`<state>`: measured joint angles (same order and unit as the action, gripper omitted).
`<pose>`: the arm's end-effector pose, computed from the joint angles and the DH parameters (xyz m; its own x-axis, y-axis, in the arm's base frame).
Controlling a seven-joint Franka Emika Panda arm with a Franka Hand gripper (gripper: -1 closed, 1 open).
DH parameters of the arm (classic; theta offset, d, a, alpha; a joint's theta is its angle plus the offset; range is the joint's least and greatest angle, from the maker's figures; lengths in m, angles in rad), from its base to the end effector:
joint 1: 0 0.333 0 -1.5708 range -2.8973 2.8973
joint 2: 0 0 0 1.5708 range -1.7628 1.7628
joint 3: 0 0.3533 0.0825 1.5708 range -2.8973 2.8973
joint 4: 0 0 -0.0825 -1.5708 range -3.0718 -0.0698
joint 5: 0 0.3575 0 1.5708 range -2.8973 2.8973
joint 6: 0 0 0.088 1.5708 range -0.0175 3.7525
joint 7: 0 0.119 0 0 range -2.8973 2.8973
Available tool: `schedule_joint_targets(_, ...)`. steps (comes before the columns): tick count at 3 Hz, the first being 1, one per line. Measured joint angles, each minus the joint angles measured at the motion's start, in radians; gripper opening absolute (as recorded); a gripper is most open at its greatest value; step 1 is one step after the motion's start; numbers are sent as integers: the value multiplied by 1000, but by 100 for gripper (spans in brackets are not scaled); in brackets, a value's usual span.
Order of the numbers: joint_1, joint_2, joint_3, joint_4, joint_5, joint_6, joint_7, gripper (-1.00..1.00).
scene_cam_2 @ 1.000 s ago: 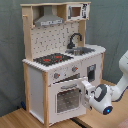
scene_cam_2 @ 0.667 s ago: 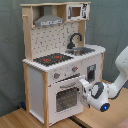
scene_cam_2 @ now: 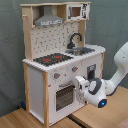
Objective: Play with the kitchen
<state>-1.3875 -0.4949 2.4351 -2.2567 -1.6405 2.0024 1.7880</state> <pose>0.3167 0.4222 0.2678 0.1847 0.7675 0.6139 -0.0915 -0.6085 0.7883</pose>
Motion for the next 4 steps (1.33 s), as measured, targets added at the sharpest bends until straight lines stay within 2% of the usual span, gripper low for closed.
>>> schedule_joint_targets(1, 6, 4, 0, -6, 0, -7, -3, -100)
schedule_joint_targets(2, 13, 9, 1, -11, 0, -15, -6, 100)
schedule_joint_targets(3, 52, 37, 2, -37, 1, -66, -52, 100)
schedule_joint_targets(4, 84, 66, 2, -40, 1, -117, -127, 100)
